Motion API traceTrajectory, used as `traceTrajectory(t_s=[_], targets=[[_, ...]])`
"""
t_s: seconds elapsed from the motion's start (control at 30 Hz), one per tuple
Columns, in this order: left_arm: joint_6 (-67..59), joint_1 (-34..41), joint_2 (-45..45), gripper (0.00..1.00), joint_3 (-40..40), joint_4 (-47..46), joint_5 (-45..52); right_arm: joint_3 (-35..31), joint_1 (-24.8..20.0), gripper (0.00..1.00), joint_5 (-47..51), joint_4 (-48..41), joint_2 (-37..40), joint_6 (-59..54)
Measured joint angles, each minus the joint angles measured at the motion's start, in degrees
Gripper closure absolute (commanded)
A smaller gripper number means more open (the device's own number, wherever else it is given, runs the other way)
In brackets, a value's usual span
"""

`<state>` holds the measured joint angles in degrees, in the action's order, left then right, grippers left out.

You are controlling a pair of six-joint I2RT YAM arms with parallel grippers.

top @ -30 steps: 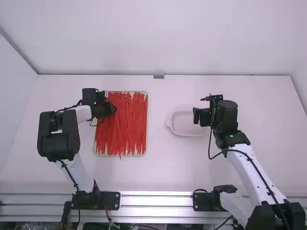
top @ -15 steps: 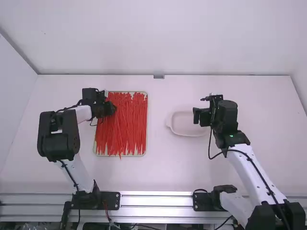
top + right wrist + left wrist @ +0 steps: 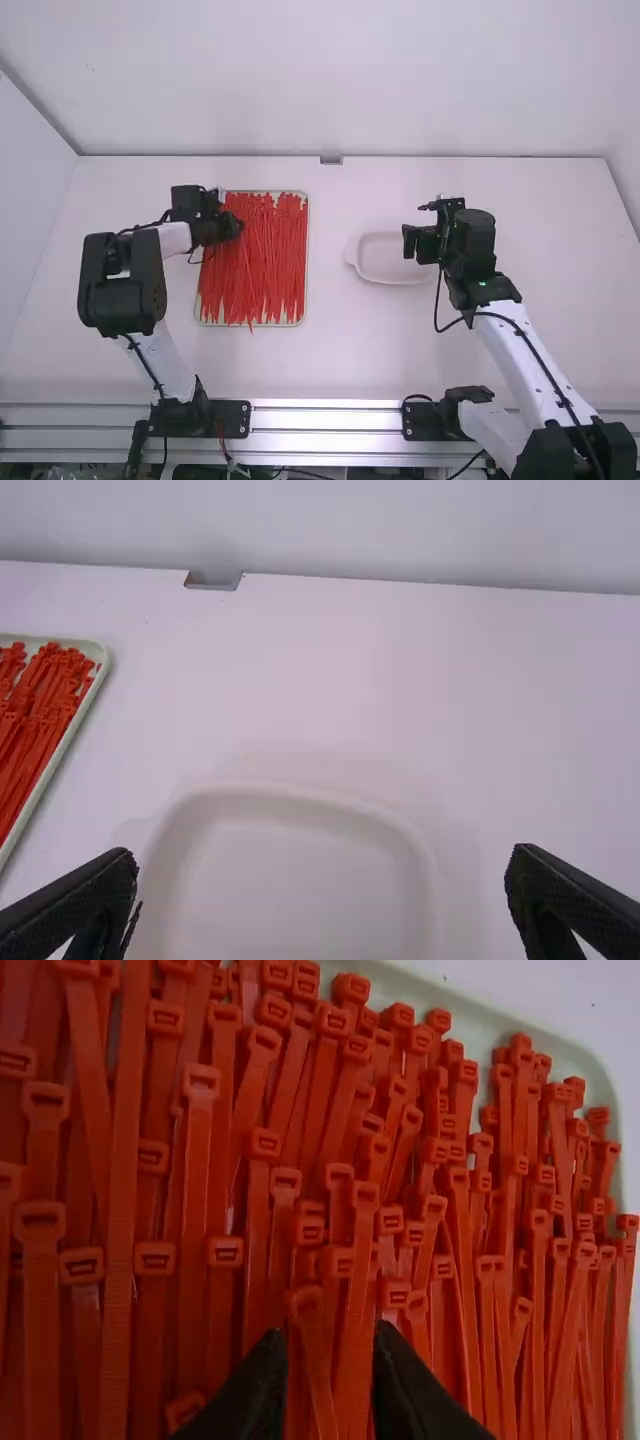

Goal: Fasten the cable tie

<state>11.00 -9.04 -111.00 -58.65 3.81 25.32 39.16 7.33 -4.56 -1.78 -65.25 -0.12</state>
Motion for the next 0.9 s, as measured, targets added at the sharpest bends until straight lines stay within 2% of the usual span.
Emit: traceTrajectory(t_s=[0.47, 0.73, 0.9], targets=[[1.49, 0.00, 0.00, 0.80, 2.78, 4.37, 0.00, 0.00, 0.00, 0.02, -0.42, -0.13, 0.00, 0.09], [1.44, 0.00, 0.02, 0.93, 2.80, 4.39, 1.05, 0.00, 0.00, 0.02, -0.42, -0.15, 0.00, 0.07], [1.49, 0.00, 0.02, 0.97, 2.80, 4.37, 1.05, 0.00, 0.00, 0.02, -0.50, -0.15, 0.00, 0.13]])
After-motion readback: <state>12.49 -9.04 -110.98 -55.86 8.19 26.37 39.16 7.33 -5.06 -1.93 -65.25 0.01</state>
